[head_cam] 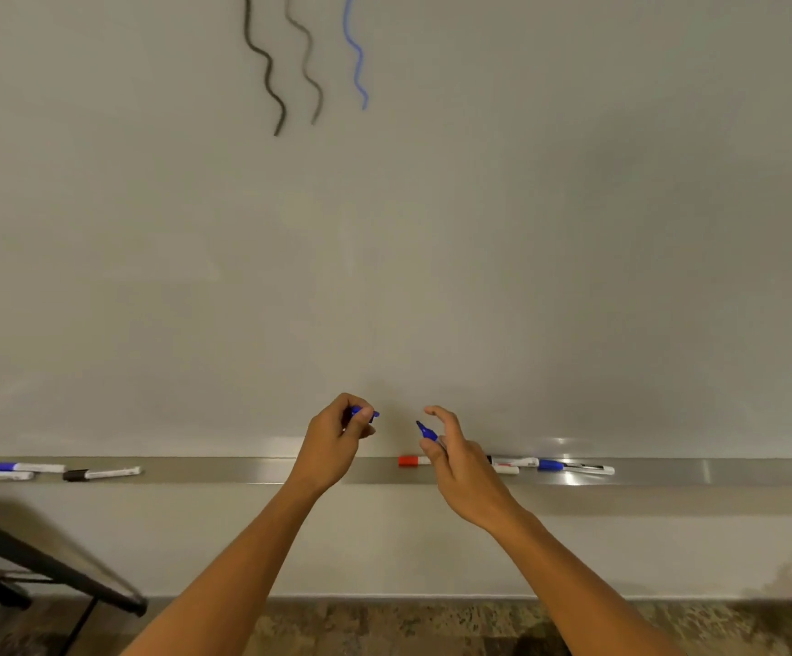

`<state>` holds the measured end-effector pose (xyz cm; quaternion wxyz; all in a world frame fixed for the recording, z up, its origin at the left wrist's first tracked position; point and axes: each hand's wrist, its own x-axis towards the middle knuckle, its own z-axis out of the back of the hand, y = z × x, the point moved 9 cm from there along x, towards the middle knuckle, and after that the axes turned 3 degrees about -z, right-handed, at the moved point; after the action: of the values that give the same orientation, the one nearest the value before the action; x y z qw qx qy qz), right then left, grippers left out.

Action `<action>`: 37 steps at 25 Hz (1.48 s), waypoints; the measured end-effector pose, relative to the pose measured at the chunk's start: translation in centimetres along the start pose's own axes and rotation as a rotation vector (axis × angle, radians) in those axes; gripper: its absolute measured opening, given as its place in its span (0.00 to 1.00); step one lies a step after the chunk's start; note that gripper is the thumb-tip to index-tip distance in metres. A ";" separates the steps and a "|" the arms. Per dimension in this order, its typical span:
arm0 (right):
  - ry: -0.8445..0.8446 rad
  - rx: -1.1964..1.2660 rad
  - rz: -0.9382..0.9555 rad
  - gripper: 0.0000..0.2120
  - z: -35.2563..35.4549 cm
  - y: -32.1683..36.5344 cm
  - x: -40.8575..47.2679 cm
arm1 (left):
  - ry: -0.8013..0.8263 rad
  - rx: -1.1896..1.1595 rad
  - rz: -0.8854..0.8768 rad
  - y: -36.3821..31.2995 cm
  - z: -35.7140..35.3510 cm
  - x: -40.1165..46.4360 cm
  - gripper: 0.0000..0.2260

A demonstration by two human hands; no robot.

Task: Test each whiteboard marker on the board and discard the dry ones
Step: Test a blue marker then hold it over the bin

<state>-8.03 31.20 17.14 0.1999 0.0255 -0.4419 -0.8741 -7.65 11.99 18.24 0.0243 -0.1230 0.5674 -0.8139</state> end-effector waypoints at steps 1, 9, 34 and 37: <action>-0.001 0.019 0.010 0.19 0.0 1.0 0.4 | -0.007 -0.019 -0.021 -0.6 0.7 0.5 0.04; -0.072 0.076 0.131 0.16 1.6 6.3 3.4 | -0.083 -0.117 -0.185 -6.5 6.9 4.3 0.10; -0.322 0.432 0.486 0.11 15.6 21.6 8.1 | -0.927 0.691 -0.888 -34.2 26.2 12.9 0.23; -0.276 0.437 0.505 0.22 17.0 23.9 8.6 | -0.900 0.799 -0.977 -35.2 26.4 14.2 0.30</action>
<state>-11.84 28.33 47.32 0.3376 -0.1607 -0.6337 -0.6772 -11.91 -2.34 61.99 -0.0667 -0.6599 0.0474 -0.7469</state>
